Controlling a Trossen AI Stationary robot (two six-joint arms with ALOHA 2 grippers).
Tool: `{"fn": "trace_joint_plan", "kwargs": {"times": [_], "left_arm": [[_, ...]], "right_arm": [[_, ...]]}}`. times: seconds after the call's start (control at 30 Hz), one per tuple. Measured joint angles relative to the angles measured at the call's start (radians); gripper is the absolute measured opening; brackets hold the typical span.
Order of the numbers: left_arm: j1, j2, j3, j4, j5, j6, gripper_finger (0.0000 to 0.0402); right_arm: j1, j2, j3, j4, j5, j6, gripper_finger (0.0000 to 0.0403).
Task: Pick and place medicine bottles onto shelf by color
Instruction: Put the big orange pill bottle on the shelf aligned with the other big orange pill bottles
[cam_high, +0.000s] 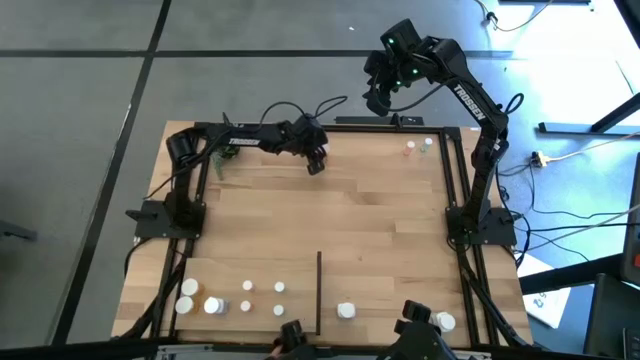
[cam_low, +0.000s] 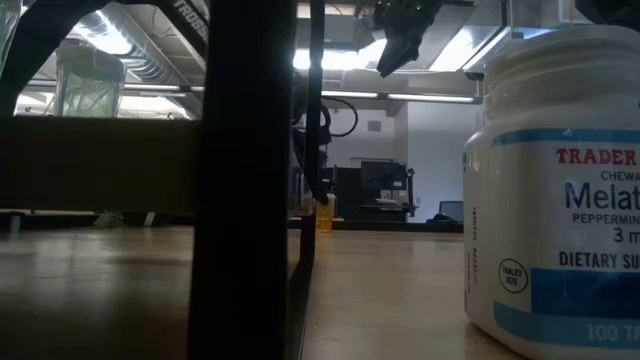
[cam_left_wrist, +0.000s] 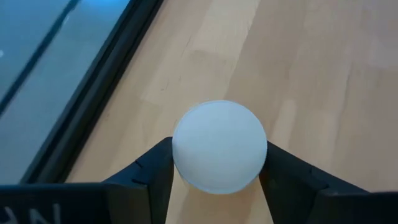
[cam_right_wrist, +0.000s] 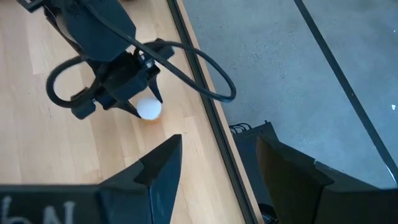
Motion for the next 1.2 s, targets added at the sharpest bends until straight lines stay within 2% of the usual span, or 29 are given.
{"fn": "trace_joint_plan", "kwargs": {"times": [0.17, 0.27, 0.63, 0.83, 0.97, 1.2], "left_arm": [[-0.003, -0.058, 0.000, -0.081, -0.007, -0.062, 0.0188], [-0.012, -0.101, 0.000, -0.127, -0.045, -0.096, 0.0188], [-0.076, -0.345, 0.000, -0.394, -0.139, -0.271, 0.0188], [-0.195, -0.497, 0.000, -0.538, -0.231, -0.449, 0.0187], [-0.284, -0.583, 0.000, -0.642, -0.255, -0.600, 0.0187], [-0.467, -0.643, 0.000, -0.889, -0.338, -0.821, 0.0187]], "right_arm": [[0.000, 0.000, 0.000, 0.000, 0.000, 0.000, 0.0208], [0.000, 0.000, 0.000, 0.000, 0.000, 0.000, 0.0208], [0.000, 0.000, 0.000, 0.000, 0.000, 0.000, 0.0208], [0.000, 0.000, 0.000, 0.000, 0.000, 0.000, 0.0208], [0.000, 0.000, 0.000, 0.000, 0.000, 0.000, 0.0208], [0.000, 0.000, 0.000, 0.002, 0.000, 0.000, 0.0208]]}}
